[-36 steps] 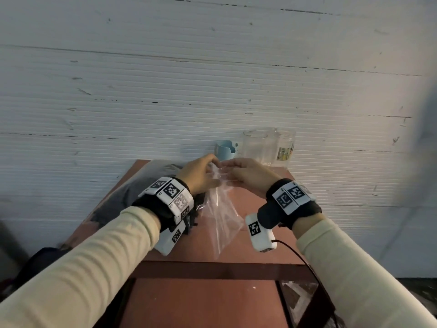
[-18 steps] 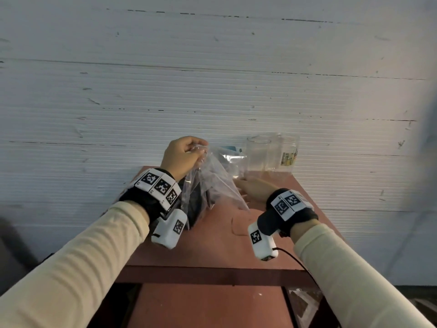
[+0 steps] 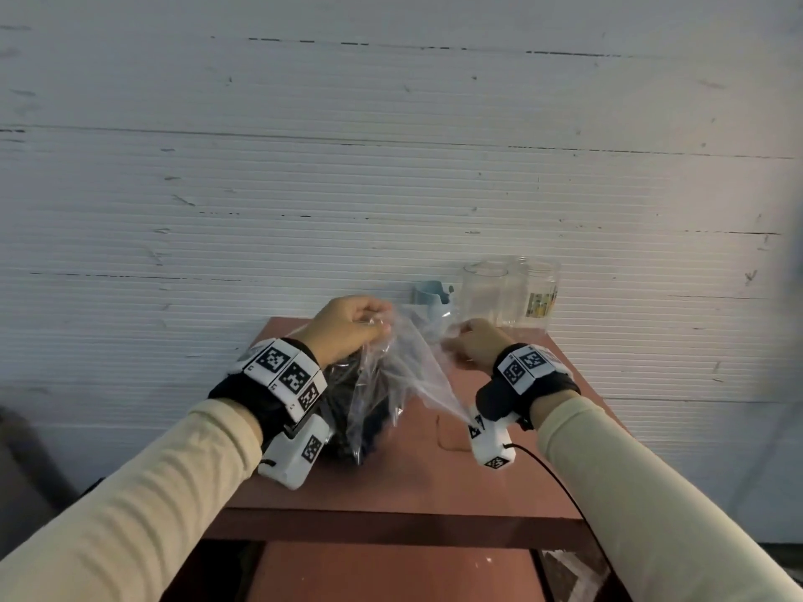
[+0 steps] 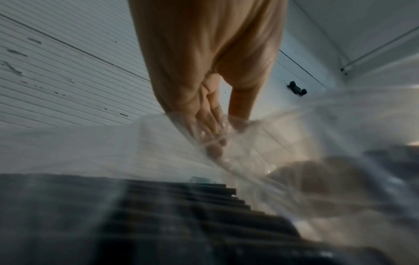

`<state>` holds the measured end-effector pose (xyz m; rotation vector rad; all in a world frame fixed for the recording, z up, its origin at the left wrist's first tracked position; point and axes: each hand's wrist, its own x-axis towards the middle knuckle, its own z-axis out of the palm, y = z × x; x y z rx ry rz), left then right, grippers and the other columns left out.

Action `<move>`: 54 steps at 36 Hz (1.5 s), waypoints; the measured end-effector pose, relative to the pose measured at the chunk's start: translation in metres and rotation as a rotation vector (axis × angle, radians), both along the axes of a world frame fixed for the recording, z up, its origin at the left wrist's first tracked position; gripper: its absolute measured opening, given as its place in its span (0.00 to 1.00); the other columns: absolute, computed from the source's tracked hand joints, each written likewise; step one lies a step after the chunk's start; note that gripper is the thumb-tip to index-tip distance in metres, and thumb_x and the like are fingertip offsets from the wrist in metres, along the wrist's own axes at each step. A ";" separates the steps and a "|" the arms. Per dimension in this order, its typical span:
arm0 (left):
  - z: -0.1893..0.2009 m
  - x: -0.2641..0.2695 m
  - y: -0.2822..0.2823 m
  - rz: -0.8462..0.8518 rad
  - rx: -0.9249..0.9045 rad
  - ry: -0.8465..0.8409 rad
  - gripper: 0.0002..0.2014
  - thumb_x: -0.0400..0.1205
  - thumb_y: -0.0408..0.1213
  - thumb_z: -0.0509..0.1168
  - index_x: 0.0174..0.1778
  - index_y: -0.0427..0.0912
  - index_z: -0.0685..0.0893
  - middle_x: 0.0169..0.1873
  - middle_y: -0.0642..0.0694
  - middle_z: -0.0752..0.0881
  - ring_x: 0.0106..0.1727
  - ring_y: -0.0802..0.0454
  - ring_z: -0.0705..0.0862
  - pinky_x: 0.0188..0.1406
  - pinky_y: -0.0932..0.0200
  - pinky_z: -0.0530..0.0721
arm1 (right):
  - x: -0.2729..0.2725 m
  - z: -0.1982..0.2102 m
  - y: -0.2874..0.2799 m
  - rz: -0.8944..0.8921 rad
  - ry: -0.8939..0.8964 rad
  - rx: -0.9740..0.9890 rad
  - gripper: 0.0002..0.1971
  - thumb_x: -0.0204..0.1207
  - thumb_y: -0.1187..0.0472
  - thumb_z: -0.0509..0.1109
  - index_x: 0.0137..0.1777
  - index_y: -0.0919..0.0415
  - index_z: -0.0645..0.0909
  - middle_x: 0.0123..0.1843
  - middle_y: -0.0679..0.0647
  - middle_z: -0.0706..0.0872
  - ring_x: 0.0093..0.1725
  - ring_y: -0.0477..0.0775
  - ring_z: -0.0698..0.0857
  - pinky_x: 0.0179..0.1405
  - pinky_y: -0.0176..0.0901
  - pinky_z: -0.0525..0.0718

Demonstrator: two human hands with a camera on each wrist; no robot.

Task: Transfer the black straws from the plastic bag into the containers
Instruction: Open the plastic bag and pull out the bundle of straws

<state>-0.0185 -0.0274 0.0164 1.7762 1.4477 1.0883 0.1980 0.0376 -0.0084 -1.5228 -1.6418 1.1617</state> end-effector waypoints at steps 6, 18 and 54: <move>-0.022 0.006 -0.001 -0.180 -0.233 0.262 0.29 0.77 0.37 0.75 0.75 0.43 0.75 0.65 0.49 0.83 0.66 0.53 0.81 0.69 0.56 0.76 | 0.023 0.002 -0.002 -0.081 -0.090 0.081 0.12 0.78 0.62 0.71 0.37 0.59 0.71 0.31 0.54 0.76 0.26 0.49 0.74 0.26 0.39 0.77; -0.027 0.000 0.016 -0.091 -0.153 0.519 0.28 0.72 0.60 0.74 0.65 0.51 0.87 0.58 0.52 0.89 0.57 0.55 0.87 0.60 0.58 0.82 | 0.065 0.005 -0.024 -0.010 0.146 0.073 0.14 0.78 0.66 0.72 0.57 0.67 0.71 0.44 0.66 0.91 0.39 0.58 0.86 0.41 0.46 0.88; 0.002 0.097 -0.017 -0.108 -0.101 -0.151 0.07 0.80 0.40 0.73 0.44 0.39 0.85 0.40 0.42 0.90 0.44 0.50 0.91 0.54 0.50 0.90 | 0.043 0.008 -0.081 0.139 0.268 0.516 0.14 0.70 0.76 0.76 0.49 0.68 0.74 0.38 0.63 0.84 0.36 0.54 0.85 0.38 0.39 0.87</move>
